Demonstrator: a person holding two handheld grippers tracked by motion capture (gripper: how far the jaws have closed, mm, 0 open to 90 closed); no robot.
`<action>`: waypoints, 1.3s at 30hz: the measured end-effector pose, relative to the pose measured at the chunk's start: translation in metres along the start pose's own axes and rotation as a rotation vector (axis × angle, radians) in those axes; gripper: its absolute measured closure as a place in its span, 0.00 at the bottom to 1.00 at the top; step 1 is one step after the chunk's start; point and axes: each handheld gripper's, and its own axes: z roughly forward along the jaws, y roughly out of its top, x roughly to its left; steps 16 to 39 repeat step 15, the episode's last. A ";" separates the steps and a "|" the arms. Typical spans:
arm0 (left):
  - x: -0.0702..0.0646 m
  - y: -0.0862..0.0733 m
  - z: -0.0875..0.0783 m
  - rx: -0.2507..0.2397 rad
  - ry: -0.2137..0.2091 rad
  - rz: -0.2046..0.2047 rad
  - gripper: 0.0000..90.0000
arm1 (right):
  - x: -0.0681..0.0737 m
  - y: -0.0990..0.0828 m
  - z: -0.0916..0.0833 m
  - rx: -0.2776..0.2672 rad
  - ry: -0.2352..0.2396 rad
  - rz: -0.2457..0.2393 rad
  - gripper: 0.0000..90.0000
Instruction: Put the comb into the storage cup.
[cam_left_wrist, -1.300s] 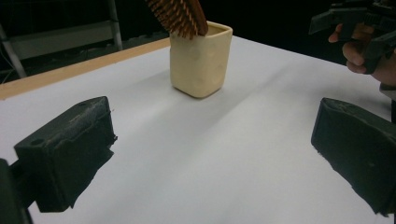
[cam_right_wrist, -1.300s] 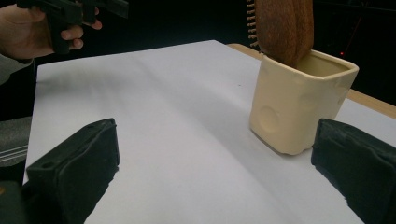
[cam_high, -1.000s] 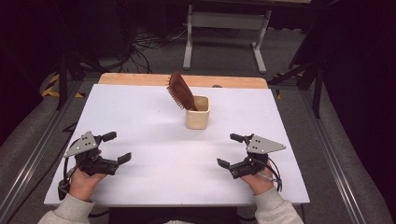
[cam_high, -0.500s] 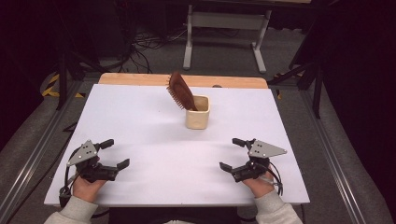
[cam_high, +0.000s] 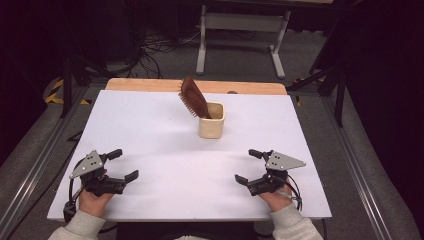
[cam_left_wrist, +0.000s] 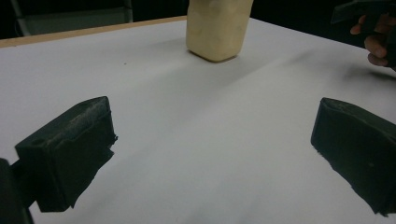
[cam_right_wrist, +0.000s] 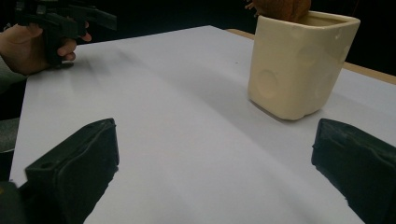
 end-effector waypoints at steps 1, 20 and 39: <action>0.000 0.000 0.000 -0.006 0.002 -0.003 0.01 | 0.000 0.000 0.000 0.002 0.001 0.002 0.01; -0.003 0.005 -0.002 0.014 0.033 0.031 0.02 | 0.001 0.000 0.000 0.001 0.005 0.004 0.01; -0.003 0.005 -0.002 0.014 0.033 0.031 0.02 | 0.001 0.000 0.000 0.001 0.005 0.004 0.01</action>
